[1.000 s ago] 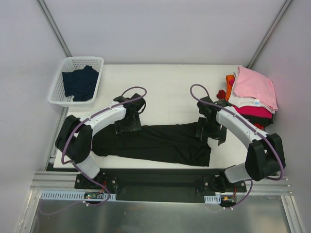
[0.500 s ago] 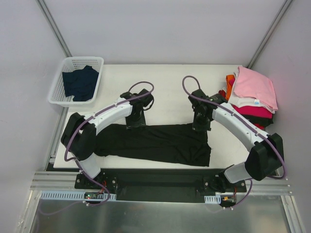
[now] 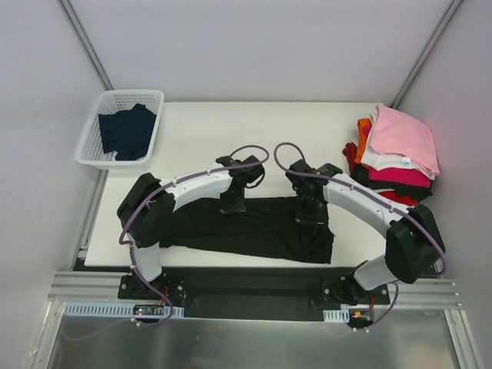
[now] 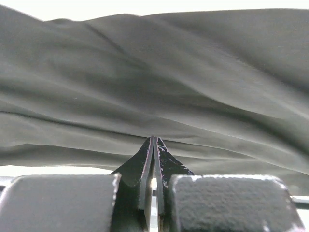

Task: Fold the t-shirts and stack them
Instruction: Fold the other side of the tshirt into a rectangle, then rotate the tshirt 90 degrees

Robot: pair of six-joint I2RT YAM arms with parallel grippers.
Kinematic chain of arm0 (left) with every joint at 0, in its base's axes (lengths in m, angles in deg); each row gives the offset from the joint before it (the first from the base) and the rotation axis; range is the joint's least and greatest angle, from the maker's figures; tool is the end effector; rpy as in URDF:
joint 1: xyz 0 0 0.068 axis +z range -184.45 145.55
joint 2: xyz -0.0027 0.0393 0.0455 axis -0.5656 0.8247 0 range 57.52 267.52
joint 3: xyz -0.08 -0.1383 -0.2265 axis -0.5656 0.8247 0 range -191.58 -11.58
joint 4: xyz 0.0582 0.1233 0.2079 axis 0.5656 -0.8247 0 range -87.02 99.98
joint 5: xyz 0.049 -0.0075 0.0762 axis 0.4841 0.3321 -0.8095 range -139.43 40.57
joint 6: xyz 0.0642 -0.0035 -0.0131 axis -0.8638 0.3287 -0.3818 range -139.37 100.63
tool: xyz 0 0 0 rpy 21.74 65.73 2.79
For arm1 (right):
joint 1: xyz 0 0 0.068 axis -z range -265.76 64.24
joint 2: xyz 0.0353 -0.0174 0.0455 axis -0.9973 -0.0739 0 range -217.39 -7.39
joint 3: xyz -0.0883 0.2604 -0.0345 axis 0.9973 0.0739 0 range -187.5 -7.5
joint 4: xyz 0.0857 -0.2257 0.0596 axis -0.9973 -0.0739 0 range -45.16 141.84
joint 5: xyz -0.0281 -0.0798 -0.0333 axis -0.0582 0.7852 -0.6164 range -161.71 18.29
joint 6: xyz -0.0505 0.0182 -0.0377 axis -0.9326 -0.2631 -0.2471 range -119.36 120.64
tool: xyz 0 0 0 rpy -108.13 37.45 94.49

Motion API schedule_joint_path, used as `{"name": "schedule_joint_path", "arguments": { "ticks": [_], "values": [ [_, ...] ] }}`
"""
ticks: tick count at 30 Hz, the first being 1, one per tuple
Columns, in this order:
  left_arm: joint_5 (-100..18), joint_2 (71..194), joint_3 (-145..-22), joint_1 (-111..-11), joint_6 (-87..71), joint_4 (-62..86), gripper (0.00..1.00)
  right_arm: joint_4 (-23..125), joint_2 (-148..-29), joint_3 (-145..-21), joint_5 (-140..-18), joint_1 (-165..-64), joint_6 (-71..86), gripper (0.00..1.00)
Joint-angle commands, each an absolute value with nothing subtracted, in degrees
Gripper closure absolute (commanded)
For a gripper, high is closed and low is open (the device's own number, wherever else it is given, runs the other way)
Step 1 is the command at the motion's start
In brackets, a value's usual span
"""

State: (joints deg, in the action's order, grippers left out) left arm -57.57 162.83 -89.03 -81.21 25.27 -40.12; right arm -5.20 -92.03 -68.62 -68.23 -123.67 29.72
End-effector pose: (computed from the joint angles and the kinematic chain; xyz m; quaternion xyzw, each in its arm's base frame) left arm 0.2447 -0.2496 0.1950 0.0110 0.9920 -0.0256 0.1235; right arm 0.2005 0.1521 0.2197 -0.0742 0.9934 0.0201 0.0853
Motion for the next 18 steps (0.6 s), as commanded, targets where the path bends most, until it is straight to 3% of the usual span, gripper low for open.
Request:
{"name": "schedule_joint_path", "arguments": {
  "ticks": [1, 18],
  "values": [
    [-59.72, 162.89, -86.73, -81.12, 22.91, -41.79, 1.00, -2.84, -94.75, -67.27, -69.86, -124.17, 31.48, 0.99],
    [-56.11, 172.83, -89.63, -78.31, 21.06, -39.15, 1.00, 5.26, -105.48, -65.94, -78.57, -121.02, 28.85, 0.99]
  ]
}}
